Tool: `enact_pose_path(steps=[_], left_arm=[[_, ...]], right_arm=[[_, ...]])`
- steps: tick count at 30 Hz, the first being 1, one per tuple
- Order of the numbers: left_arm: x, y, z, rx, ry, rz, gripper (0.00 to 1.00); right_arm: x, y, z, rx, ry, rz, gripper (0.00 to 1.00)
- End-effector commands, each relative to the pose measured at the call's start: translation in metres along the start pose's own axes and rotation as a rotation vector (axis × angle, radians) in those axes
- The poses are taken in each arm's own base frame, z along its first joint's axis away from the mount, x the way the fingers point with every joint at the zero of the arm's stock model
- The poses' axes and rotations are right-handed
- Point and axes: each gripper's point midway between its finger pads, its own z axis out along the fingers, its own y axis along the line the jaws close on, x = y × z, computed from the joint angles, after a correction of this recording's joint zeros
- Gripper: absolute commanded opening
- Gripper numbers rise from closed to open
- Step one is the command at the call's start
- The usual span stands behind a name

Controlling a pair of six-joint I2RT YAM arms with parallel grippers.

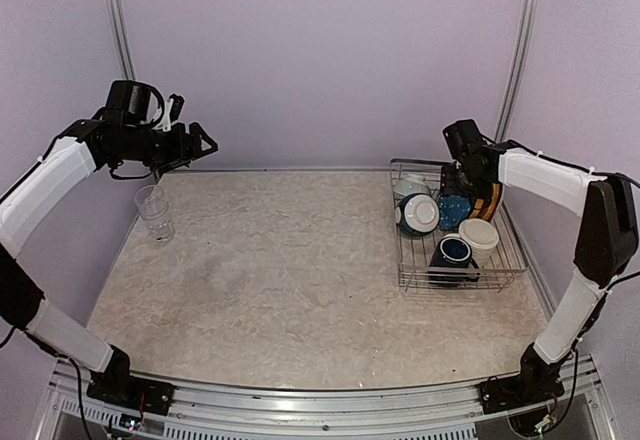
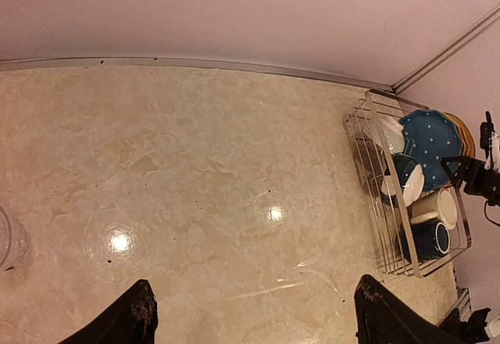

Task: Unload the mixed dishes from the dish rack
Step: Grab the plate from the dish rack.

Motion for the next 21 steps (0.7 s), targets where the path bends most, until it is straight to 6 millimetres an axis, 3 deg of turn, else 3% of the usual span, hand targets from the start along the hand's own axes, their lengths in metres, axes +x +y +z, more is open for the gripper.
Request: enact_pose_path(steps=[1, 16, 21], left_arm=[[-0.002, -0.006, -0.001, 0.017, 0.005, -0.003, 0.84], [-0.001, -0.009, -0.002, 0.024, 0.006, 0.002, 0.84], [-0.003, -0.007, -0.003, 0.011, -0.003, 0.007, 0.84]], right_arm=[[-0.009, -0.008, 0.011, 0.065, -0.014, 0.038, 0.76], [-0.018, 0.005, 0.036, 0.046, -0.028, 0.063, 0.73], [-0.019, 0.005, 0.044, 0.043, -0.035, 0.065, 0.63]])
